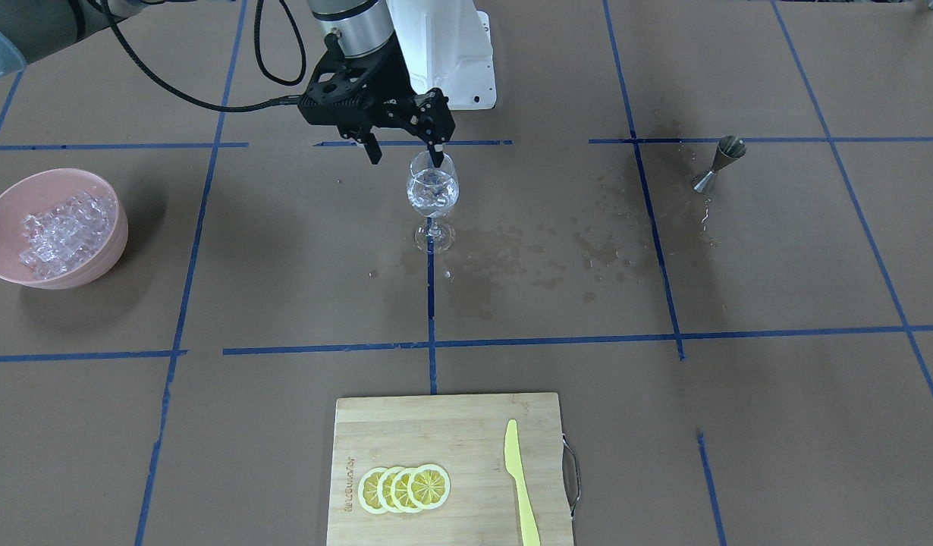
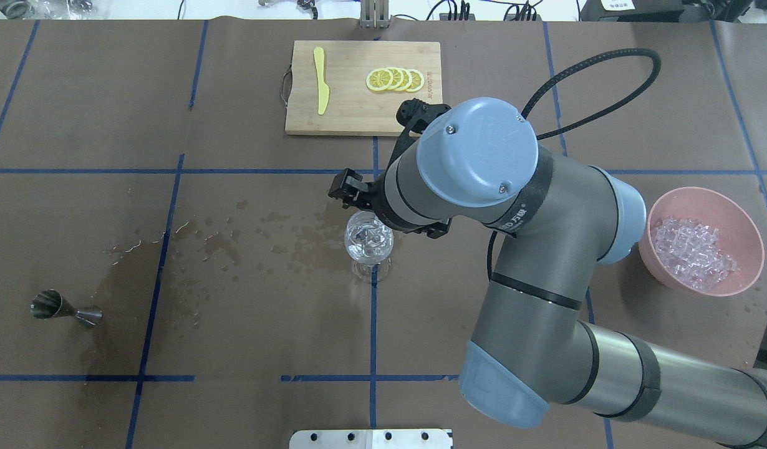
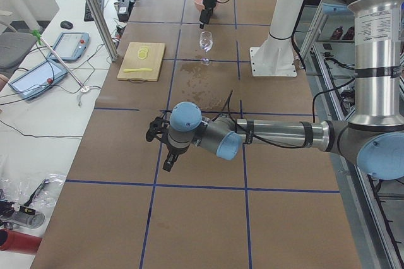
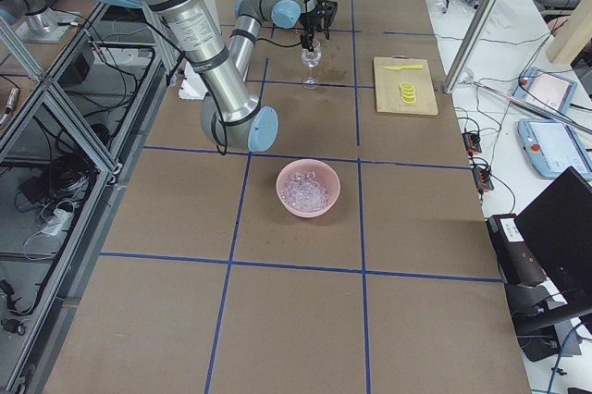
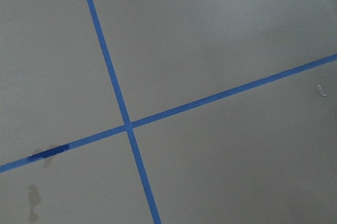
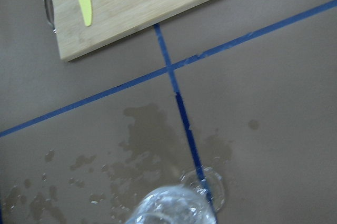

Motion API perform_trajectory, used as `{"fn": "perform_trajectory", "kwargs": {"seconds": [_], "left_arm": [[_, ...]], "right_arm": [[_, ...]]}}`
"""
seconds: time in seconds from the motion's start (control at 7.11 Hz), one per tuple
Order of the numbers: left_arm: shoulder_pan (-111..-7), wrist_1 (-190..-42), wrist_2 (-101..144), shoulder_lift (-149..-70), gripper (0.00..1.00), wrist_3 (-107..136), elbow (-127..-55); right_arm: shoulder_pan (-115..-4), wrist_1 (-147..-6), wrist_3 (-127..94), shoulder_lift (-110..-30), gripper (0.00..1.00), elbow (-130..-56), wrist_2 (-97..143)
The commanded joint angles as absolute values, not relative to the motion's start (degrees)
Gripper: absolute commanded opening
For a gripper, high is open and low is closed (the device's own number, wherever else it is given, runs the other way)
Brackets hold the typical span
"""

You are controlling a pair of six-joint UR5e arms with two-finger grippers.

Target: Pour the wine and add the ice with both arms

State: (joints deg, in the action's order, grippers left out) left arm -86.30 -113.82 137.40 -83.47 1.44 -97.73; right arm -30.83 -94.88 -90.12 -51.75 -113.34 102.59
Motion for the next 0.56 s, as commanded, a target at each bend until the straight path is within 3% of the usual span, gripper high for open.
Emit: {"fn": "perform_trajectory", "kwargs": {"seconds": [0.0, 0.42], "left_arm": [[-86.22, -113.91, 136.76, -84.02, 1.0, 1.32, -97.73], [-86.22, -113.91, 136.76, -85.16, 1.0, 1.14, -97.73]], "right_arm": [[-40.54, -95.19, -77.24, -60.25, 1.0, -116.71, 111.73], [-57.87, -95.28, -48.02, -75.43, 1.0, -116.02, 121.36]]}}
